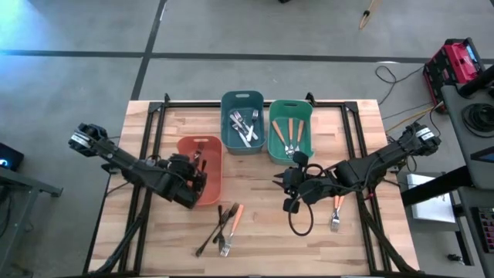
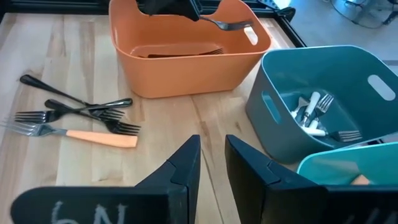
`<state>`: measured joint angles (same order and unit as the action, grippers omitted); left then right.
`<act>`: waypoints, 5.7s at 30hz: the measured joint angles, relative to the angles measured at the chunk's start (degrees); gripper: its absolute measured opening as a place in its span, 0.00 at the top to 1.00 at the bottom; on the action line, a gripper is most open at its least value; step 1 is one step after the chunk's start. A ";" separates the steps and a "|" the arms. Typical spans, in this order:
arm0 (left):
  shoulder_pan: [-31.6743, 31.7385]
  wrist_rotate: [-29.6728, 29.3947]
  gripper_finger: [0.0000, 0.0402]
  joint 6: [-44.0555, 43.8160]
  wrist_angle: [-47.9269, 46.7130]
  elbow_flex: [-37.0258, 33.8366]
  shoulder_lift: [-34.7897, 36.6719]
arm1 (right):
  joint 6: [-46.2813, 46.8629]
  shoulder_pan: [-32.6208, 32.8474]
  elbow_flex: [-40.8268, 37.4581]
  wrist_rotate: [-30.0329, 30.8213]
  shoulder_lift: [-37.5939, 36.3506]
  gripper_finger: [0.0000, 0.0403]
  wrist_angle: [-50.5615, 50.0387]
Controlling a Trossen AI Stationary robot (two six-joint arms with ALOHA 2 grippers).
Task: Sort silverware by color (type)
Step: Put the black fork into the orange bin, then put the orange fork into the green bin
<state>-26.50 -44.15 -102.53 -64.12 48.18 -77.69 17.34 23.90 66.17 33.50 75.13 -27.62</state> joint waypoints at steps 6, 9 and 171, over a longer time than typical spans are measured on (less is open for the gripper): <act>1.54 -0.41 1.00 4.29 7.04 -1.36 -0.99 | 0.14 0.00 0.00 0.15 0.00 0.84 0.01; 1.64 -0.32 0.99 4.47 7.74 -1.38 -1.92 | 0.20 0.00 0.00 0.15 0.00 0.84 0.02; 13.01 25.47 1.00 118.52 90.25 -24.66 33.73 | 64.08 -15.52 -35.06 -45.71 -4.68 0.55 -21.09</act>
<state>-13.50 -18.68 15.99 26.13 23.53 -43.97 81.42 8.38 31.11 -12.21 70.46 -48.71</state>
